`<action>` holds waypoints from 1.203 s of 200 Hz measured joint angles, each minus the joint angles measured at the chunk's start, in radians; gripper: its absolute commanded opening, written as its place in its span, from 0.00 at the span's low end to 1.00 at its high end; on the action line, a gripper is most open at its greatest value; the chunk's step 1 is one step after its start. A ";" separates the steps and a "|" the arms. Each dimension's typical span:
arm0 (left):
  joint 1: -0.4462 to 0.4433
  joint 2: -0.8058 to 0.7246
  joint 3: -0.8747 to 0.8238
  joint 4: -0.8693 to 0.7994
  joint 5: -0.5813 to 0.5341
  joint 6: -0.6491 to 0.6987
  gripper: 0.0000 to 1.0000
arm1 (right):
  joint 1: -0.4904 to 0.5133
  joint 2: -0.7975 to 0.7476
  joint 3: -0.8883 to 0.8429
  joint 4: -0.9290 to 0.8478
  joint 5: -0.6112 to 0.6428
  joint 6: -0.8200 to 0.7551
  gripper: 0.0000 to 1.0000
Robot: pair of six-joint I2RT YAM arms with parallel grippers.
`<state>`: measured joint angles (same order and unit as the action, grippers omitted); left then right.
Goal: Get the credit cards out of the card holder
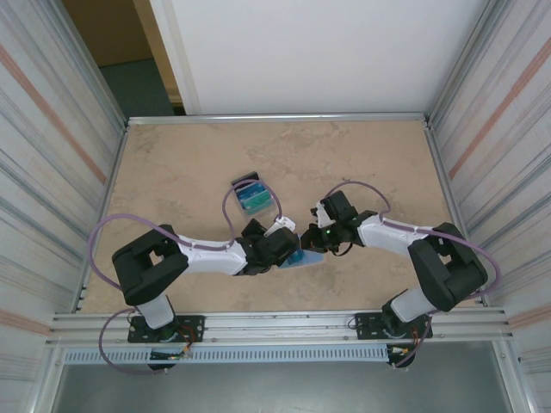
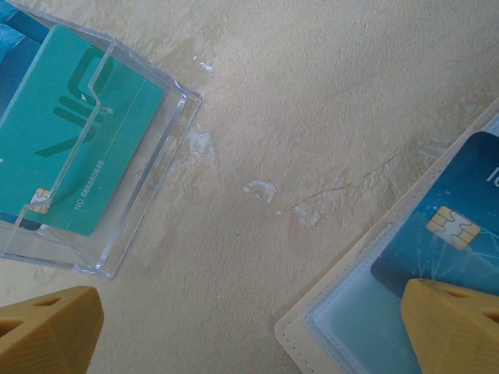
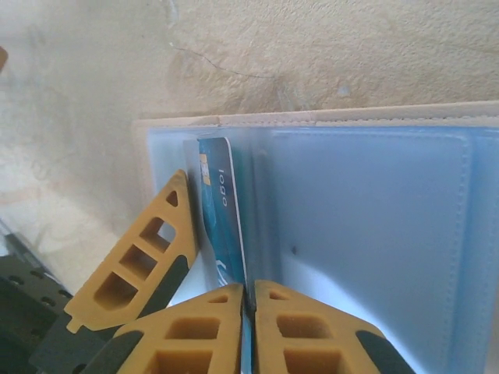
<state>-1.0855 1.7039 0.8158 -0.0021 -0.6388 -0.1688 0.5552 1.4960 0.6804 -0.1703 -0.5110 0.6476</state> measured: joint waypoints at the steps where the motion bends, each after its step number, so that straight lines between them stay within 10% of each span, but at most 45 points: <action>1: 0.000 0.000 0.000 0.000 0.000 0.000 0.99 | -0.002 0.000 -0.003 0.004 -0.004 0.002 0.14; 104: 0.000 0.000 0.000 0.000 0.000 0.000 0.99 | -0.040 0.074 -0.055 0.198 -0.172 0.056 0.13; 240: 0.000 -0.001 0.000 -0.004 -0.005 -0.007 0.99 | -0.040 -0.015 -0.054 0.093 -0.050 0.027 0.01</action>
<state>-1.0855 1.7031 0.8162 -0.0059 -0.6441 -0.1761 0.5148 1.4807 0.6262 -0.0772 -0.5610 0.6746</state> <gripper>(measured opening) 0.989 0.050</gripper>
